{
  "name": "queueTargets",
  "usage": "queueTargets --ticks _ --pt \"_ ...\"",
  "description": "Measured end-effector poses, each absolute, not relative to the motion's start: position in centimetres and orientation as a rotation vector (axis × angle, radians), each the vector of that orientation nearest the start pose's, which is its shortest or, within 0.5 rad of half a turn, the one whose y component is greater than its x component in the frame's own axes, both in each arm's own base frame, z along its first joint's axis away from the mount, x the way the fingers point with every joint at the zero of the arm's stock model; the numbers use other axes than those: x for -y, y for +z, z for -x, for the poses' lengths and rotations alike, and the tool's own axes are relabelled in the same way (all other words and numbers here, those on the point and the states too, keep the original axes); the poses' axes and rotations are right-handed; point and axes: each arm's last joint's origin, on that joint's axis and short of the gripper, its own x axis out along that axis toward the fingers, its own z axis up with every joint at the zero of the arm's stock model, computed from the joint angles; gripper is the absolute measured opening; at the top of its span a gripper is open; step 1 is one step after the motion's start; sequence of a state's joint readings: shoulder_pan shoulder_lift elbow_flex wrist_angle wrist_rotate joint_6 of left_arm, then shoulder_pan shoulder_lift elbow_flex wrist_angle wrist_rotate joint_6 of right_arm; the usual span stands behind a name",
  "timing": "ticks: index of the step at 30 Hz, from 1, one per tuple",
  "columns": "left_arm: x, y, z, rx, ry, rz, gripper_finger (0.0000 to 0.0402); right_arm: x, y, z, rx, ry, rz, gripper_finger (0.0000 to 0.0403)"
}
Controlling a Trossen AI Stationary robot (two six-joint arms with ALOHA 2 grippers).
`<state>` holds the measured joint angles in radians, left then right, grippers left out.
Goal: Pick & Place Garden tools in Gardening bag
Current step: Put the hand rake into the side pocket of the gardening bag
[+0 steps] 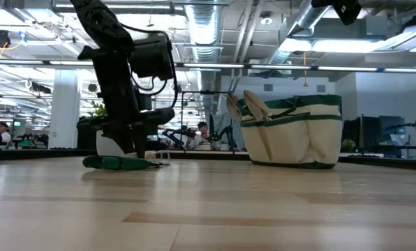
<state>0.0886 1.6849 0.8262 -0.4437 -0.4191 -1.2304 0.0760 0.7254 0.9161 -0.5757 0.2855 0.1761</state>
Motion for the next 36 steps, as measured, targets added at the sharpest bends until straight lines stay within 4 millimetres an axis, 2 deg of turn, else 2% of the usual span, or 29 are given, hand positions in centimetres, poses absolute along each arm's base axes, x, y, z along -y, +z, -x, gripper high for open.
queueTargets --ticks 11,19,29,36 --pt "-3.5 14.7 -27.7 -0.751 1.117 0.816 0.0061 -0.2 34.8 -14.0 -0.359 -0.24 -0.104 0.0" --pt "-3.3 17.6 -27.7 -0.636 1.005 0.776 0.0061 -0.3 34.8 -14.0 -0.359 -0.239 -0.104 0.0" --pt "-2.3 24.6 -27.6 -0.255 0.795 0.693 0.0061 -0.3 34.9 -14.0 -0.355 -0.239 -0.105 0.0" --pt "-1.4 29.2 -27.0 -0.035 0.576 0.585 0.0061 -0.3 35.3 -14.2 -0.308 -0.208 -0.12 0.0"
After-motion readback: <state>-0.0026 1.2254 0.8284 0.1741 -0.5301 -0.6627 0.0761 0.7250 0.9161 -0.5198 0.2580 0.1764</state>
